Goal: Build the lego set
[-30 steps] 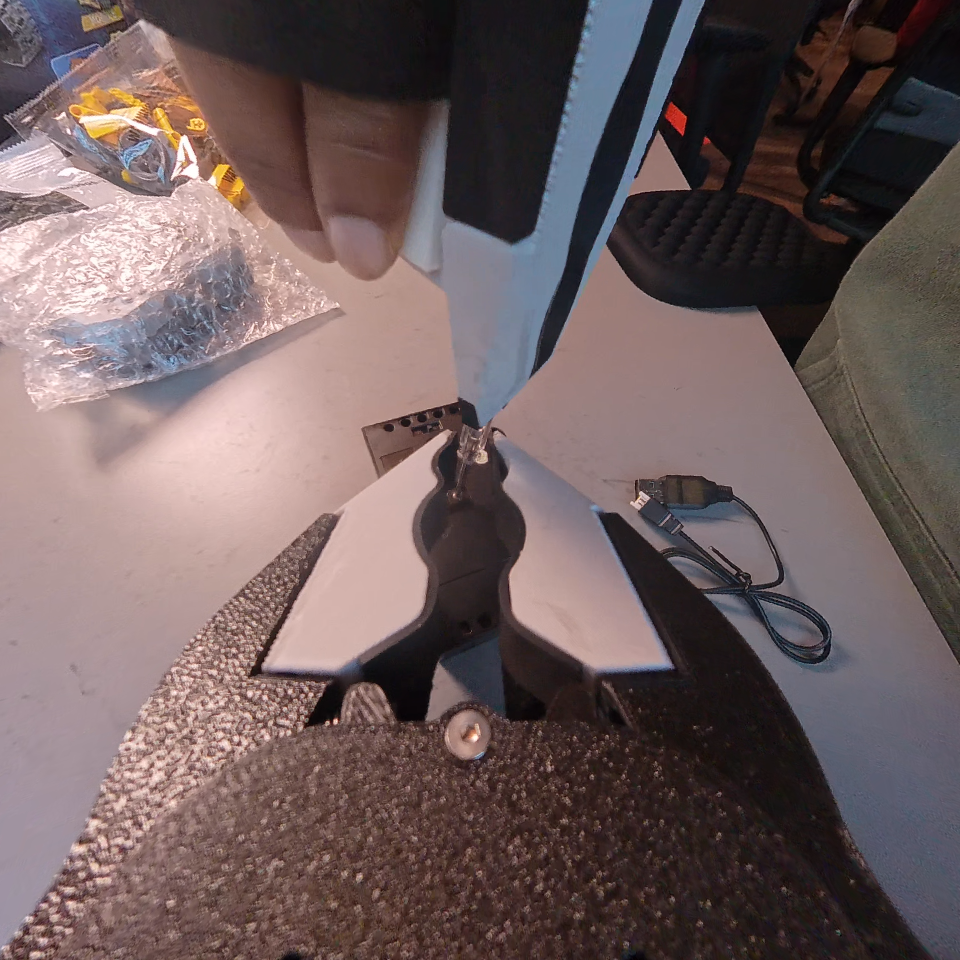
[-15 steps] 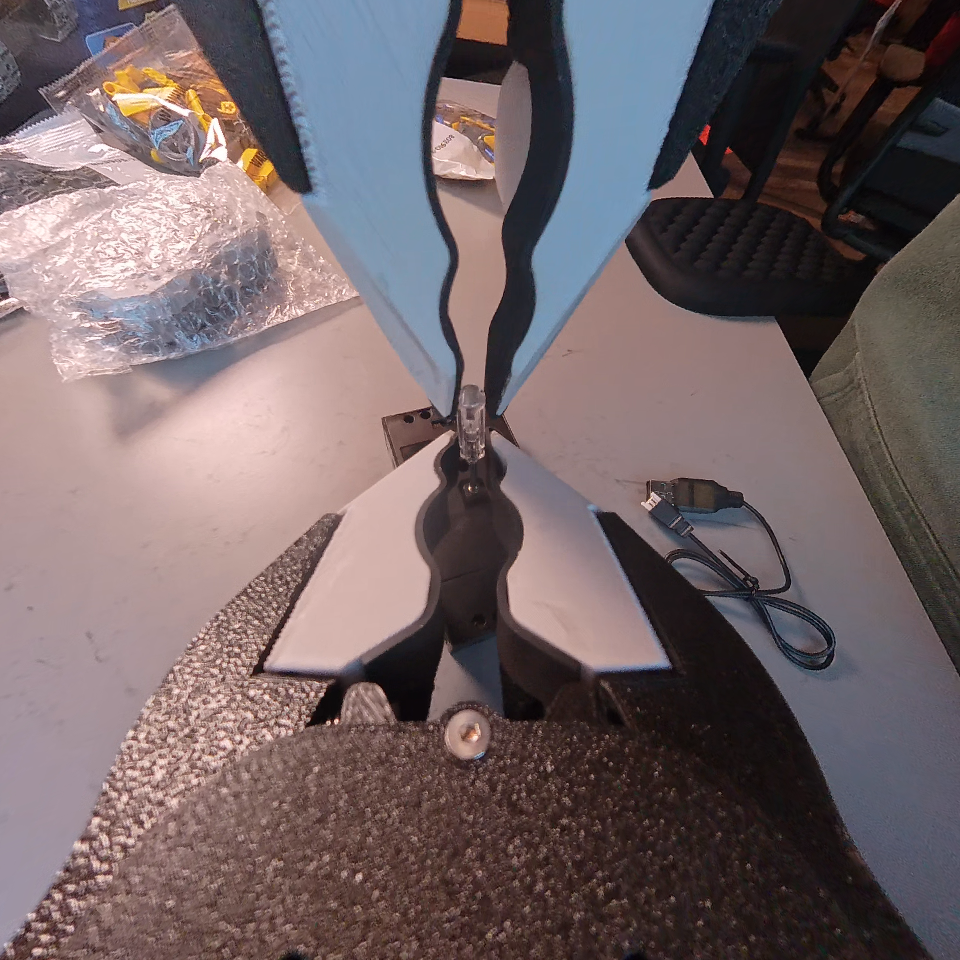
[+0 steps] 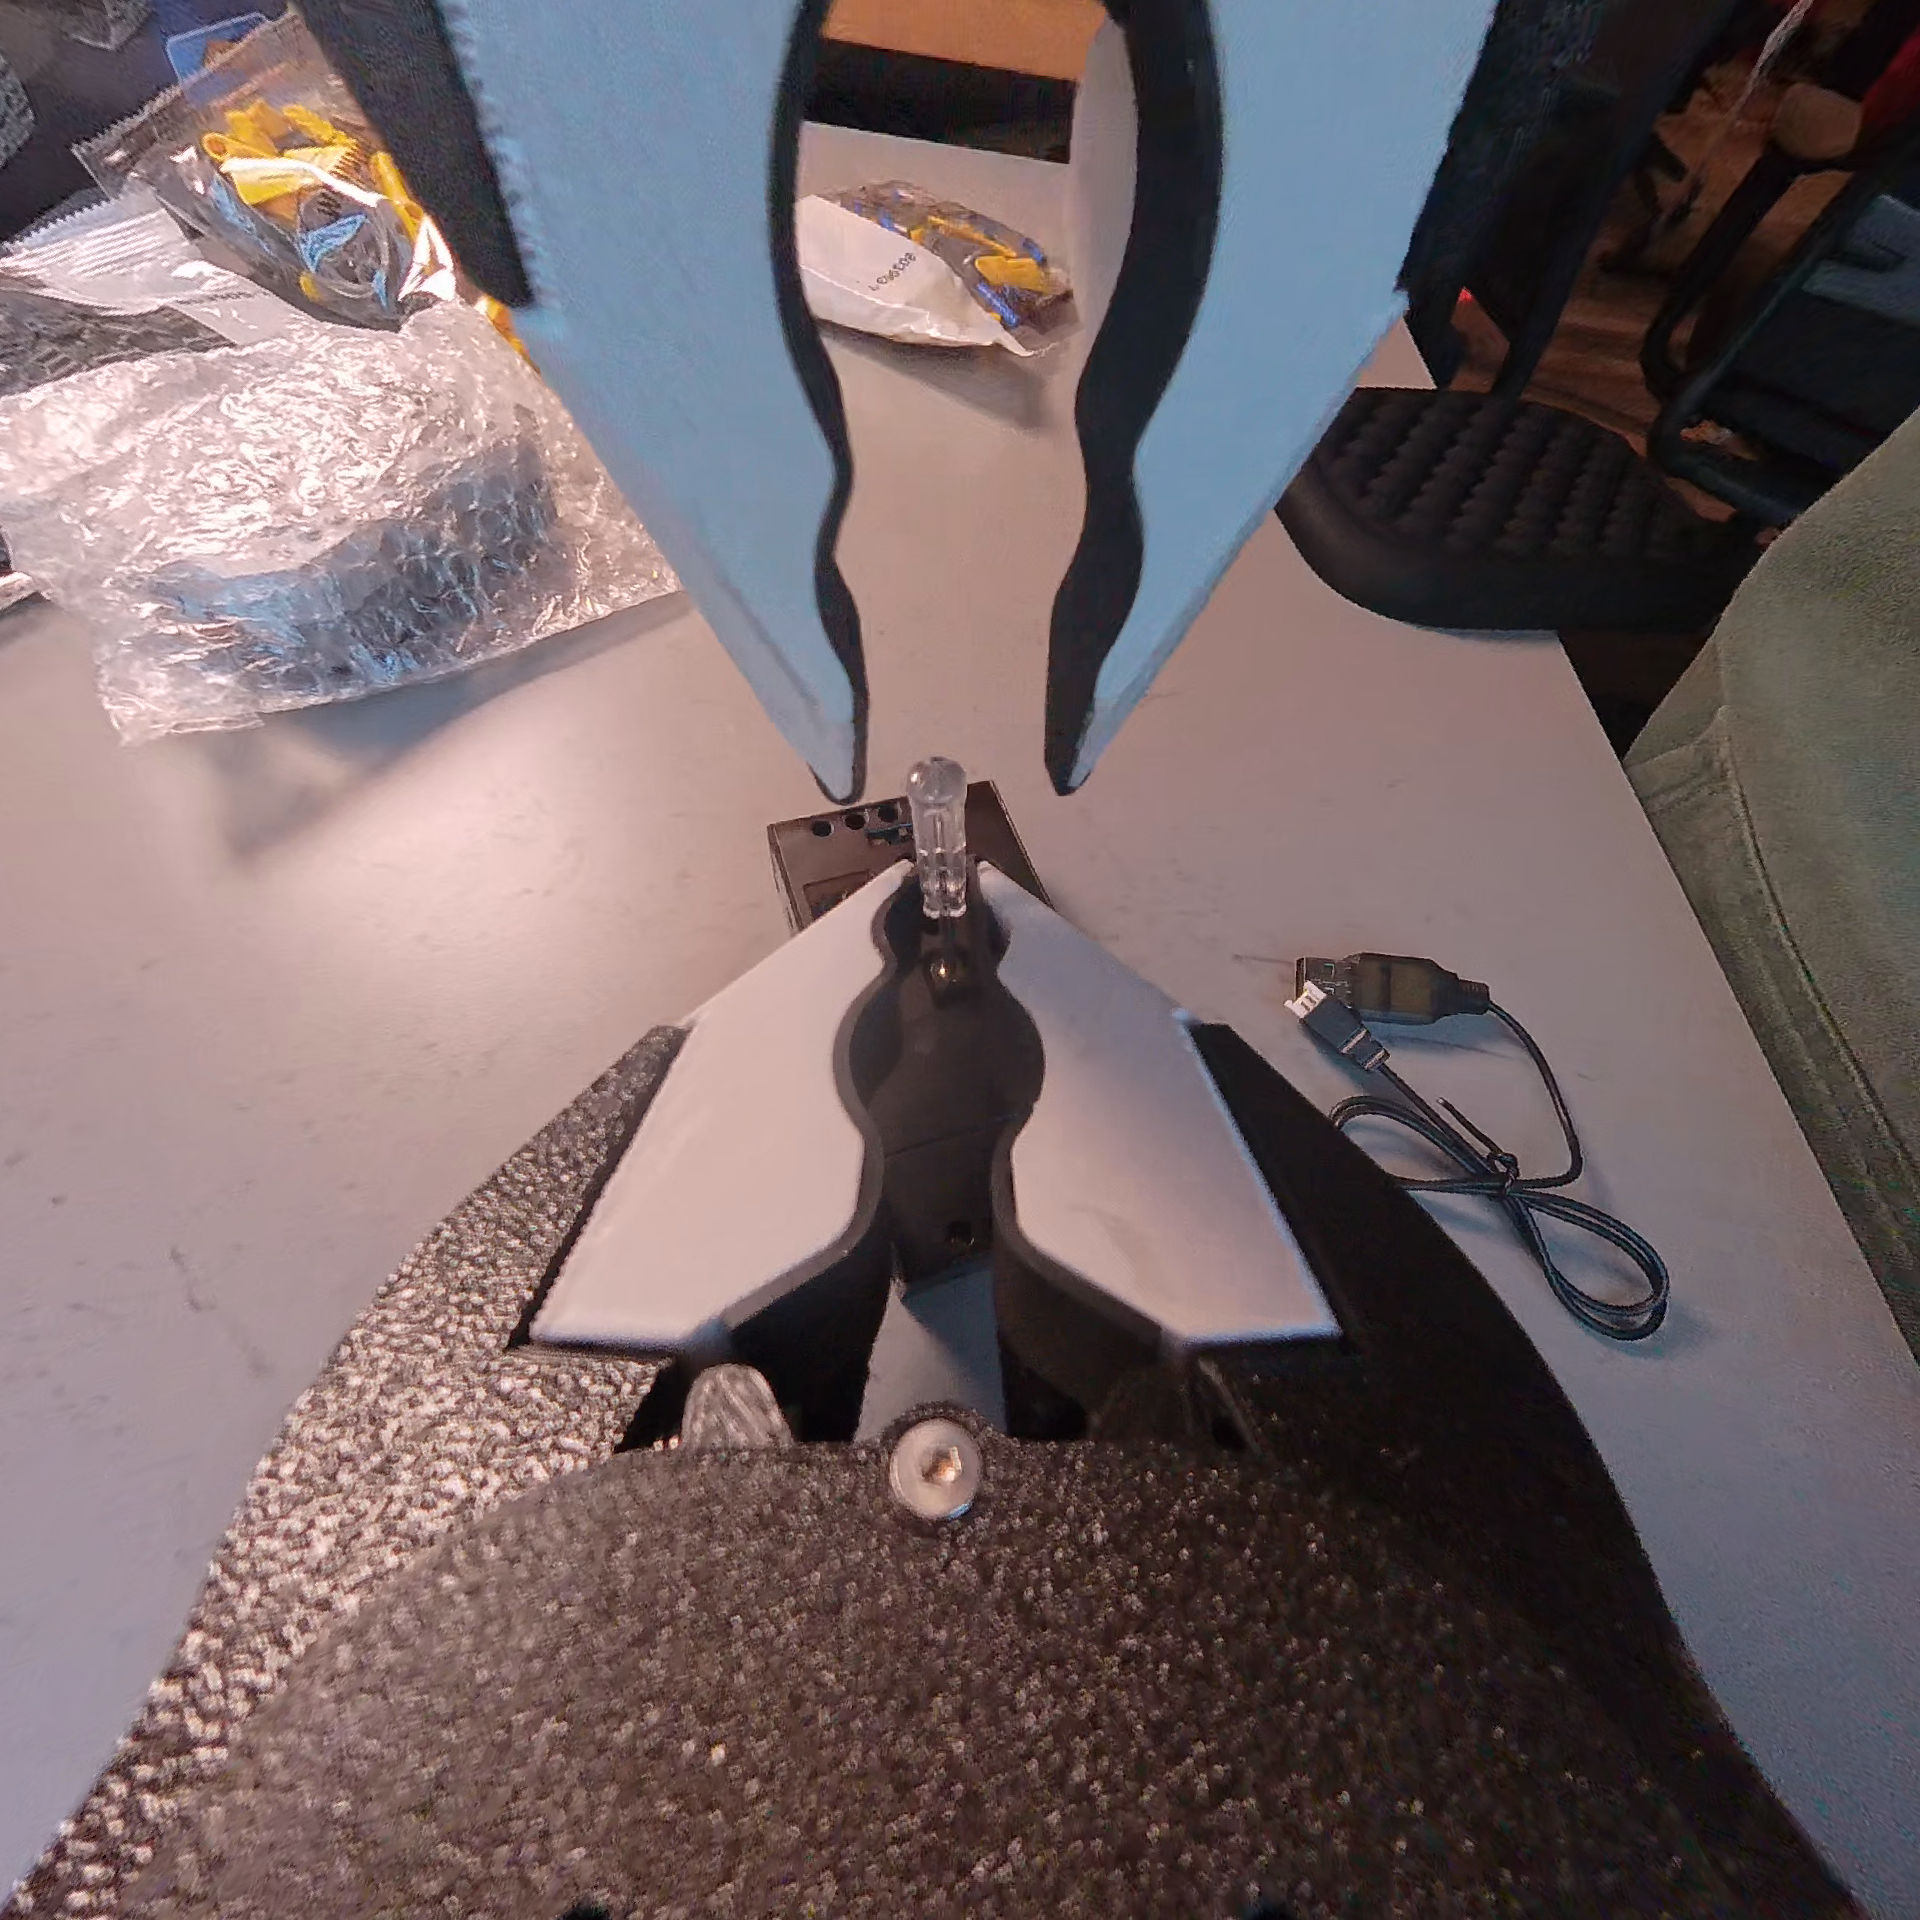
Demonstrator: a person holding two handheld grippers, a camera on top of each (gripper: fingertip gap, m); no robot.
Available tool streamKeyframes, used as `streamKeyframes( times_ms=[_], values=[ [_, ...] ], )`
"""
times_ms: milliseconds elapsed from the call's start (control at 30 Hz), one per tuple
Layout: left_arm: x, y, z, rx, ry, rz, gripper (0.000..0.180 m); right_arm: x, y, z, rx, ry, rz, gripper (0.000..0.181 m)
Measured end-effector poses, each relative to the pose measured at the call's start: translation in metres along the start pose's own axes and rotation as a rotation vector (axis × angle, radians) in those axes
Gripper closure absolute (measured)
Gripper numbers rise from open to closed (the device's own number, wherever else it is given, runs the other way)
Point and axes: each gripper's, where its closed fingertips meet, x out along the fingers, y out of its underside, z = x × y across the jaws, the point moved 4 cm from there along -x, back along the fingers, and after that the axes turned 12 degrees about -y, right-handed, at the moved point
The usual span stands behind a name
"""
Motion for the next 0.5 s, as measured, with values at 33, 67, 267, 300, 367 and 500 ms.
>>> streamKeyframes(
  times_ms=[33, 67, 267, 300, 367, 500],
  values=[
    [0.0, 0.0, 0.0, 0.001, 0.0, 0.0, 0.172, -0.001, -0.002, -0.001, 0.096, -0.021, -0.059, 0.155],
    [0.001, 0.0, 0.0, 0.001, 0.0, 0.001, 0.172, -0.002, -0.003, -0.001, 0.159, -0.043, -0.101, 0.158],
    [0.0, 0.0, 0.001, -0.009, -0.005, 0.003, 0.172, 0.002, 0.0, -0.006, 0.191, -0.01, -0.071, 0.174],
    [0.0, 0.0, 0.001, -0.01, -0.005, 0.003, 0.172, 0.002, -0.001, -0.006, 0.16, -0.003, -0.064, 0.174],
    [-0.001, 0.0, 0.0, -0.009, 0.003, -0.003, 0.169, 0.002, -0.002, -0.006, 0.015, 0.013, -0.022, 0.174],
    [-0.001, -0.002, -0.003, 0.008, 0.025, -0.018, 0.169, 0.004, -0.004, 0.005, -0.473, 0.095, 0.132, 0.174]
  ],
)
